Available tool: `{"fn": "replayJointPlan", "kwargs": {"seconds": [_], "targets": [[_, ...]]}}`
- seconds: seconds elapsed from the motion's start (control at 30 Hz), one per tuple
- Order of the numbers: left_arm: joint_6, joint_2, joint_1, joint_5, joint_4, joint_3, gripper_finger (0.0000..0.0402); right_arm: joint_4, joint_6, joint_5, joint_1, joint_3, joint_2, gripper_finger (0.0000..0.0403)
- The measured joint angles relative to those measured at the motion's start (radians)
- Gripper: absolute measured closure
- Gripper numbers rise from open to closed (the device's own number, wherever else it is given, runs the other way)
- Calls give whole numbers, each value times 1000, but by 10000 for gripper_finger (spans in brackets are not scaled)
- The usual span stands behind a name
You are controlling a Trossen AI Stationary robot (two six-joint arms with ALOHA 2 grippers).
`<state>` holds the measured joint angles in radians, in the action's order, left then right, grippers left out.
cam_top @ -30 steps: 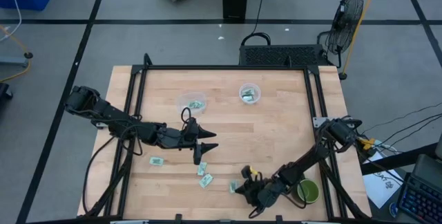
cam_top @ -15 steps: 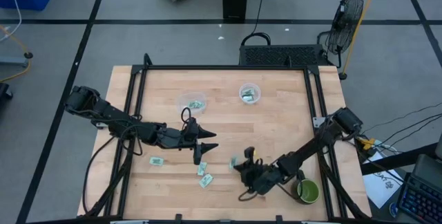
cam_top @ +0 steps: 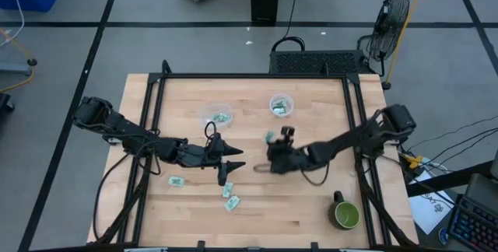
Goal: Pick and place Stevia / Truvia into bins
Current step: Put the stevia packet into the right transparent container
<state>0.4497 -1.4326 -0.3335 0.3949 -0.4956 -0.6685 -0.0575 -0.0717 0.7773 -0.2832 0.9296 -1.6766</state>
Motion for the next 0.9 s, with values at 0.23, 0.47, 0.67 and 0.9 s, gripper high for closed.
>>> {"fn": "replayJointPlan", "kwargs": {"seconds": [0.23,0.47,0.67,0.9], "targets": [[-4,0,0,0,-1,0,176,9,-37,-2,176,-86,132,403],[-22,0,1,34,-3,0,176,90,-42,-218,379,-124,154,403],[-24,0,1,44,-3,0,176,114,-25,-311,483,-124,152,403],[-25,0,1,51,-3,0,176,119,-100,-414,554,-124,152,401]]}}
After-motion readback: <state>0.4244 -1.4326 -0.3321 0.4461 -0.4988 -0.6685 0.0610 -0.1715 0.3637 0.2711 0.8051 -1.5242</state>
